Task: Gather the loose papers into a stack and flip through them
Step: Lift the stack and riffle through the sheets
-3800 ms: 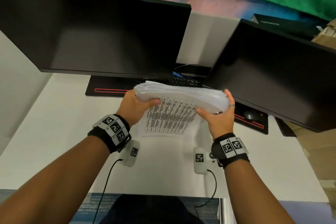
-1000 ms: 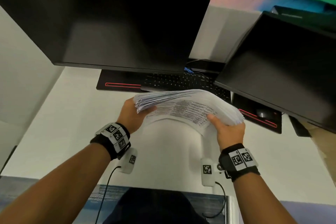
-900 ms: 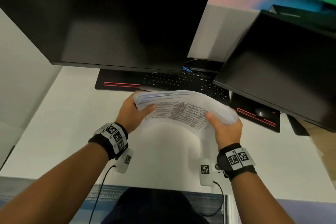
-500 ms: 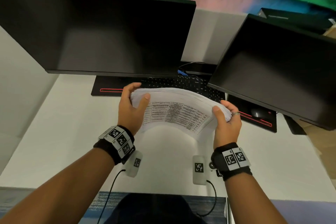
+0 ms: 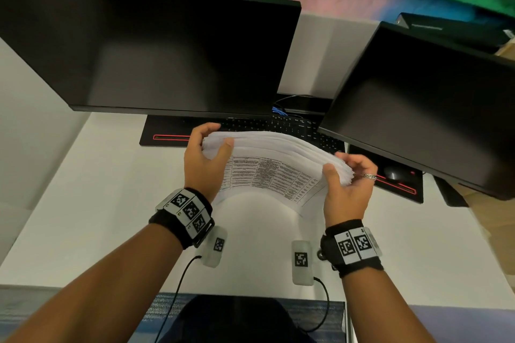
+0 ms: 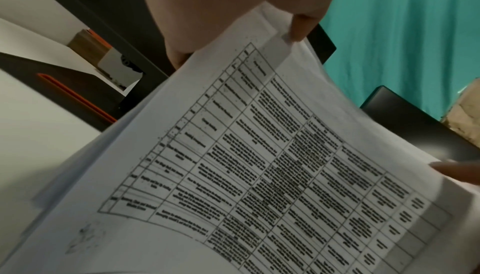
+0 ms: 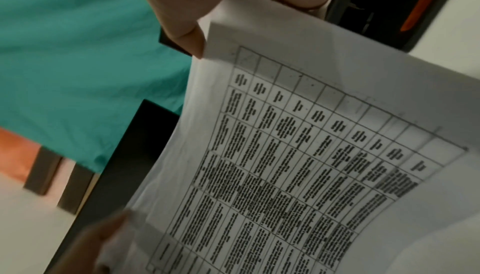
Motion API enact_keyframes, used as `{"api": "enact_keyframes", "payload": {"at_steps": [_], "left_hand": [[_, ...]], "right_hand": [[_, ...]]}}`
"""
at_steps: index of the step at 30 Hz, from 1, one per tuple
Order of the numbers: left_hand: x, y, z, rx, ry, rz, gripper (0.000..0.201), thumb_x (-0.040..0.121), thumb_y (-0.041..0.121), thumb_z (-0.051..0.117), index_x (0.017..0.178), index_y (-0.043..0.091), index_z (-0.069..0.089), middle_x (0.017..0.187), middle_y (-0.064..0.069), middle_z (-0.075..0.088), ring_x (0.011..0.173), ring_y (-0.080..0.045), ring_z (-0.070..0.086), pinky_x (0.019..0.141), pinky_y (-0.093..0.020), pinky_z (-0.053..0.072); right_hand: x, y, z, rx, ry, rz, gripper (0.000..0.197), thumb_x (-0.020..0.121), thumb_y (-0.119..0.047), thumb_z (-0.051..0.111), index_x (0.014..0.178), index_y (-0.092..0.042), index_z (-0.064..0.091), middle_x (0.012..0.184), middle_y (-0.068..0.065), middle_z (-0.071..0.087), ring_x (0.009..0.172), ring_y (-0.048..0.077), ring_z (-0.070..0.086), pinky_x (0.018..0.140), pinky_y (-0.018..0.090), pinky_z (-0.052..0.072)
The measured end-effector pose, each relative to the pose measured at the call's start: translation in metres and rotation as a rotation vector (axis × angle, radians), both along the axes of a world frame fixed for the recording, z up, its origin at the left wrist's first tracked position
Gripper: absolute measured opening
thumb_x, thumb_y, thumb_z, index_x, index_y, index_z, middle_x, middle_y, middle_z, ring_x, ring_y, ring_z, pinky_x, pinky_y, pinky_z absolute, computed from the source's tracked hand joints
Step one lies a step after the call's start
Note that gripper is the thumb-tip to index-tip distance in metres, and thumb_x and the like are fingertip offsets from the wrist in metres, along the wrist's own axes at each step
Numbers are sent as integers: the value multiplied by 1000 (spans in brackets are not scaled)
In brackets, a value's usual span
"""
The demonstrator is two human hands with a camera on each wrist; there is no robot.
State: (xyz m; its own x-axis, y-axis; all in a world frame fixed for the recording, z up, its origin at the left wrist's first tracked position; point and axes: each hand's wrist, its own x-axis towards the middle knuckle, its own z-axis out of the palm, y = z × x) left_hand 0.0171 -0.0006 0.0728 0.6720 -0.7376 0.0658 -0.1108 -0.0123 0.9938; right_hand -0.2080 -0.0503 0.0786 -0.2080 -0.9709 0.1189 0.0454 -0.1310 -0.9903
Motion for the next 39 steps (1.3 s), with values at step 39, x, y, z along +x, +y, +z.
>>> {"api": "enact_keyframes", "payload": {"at_steps": [39], "left_hand": [[1, -18, 6, 5, -89, 112, 11, 95, 16, 55, 92, 14, 65, 79, 13, 61, 68, 7, 56, 63, -10, 46]], "right_hand": [[-12, -3, -7, -107, 354, 90, 23, 84, -6, 74, 78, -24, 62, 116, -5, 64, 112, 11, 59, 97, 41, 50]]}}
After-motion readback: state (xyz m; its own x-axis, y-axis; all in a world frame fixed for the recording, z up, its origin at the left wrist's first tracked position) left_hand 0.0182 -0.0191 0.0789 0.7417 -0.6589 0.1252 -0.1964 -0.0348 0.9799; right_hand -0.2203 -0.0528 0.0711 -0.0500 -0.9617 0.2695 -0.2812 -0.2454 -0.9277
